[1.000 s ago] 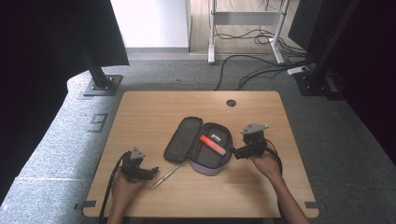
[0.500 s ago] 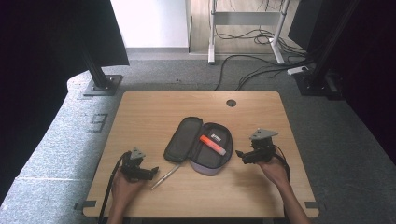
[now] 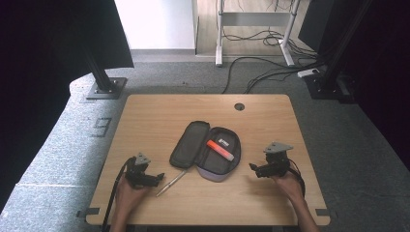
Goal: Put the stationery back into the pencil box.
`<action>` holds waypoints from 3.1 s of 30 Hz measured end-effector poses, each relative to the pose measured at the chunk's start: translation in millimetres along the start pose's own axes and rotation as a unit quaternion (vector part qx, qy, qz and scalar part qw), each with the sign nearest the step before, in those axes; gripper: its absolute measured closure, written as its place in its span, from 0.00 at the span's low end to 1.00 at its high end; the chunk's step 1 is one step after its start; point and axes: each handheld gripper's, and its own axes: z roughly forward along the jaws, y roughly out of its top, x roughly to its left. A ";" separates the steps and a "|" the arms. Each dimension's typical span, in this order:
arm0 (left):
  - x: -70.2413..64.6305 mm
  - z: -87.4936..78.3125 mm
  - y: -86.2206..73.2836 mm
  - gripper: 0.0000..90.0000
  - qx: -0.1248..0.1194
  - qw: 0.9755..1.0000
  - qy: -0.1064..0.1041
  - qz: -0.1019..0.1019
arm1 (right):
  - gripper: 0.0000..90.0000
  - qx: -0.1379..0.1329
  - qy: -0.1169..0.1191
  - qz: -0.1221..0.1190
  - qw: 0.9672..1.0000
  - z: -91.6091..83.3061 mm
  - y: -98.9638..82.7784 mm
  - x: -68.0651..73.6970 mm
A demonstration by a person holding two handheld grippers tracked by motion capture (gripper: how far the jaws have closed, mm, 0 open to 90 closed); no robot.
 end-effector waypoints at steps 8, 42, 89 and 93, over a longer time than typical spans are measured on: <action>1.1 -1.8 -0.1 0.00 0.005 1.000 0.010 -0.004 | 0.02 0.014 0.006 0.013 1.000 8.7 -19.6 1.0; -45.5 -31.8 17.5 0.22 -0.034 0.996 -0.059 0.058 | 0.00 0.033 0.016 0.031 0.999 18.1 -33.6 -1.0; -72.2 -17.1 4.3 0.89 -0.010 0.991 -0.090 0.096 | 0.00 0.033 0.016 0.031 0.999 18.1 -33.6 -1.0; -75.7 -22.5 4.0 0.88 -0.014 0.990 -0.099 0.094 | 0.00 0.033 0.015 0.031 0.999 18.1 -33.6 -1.0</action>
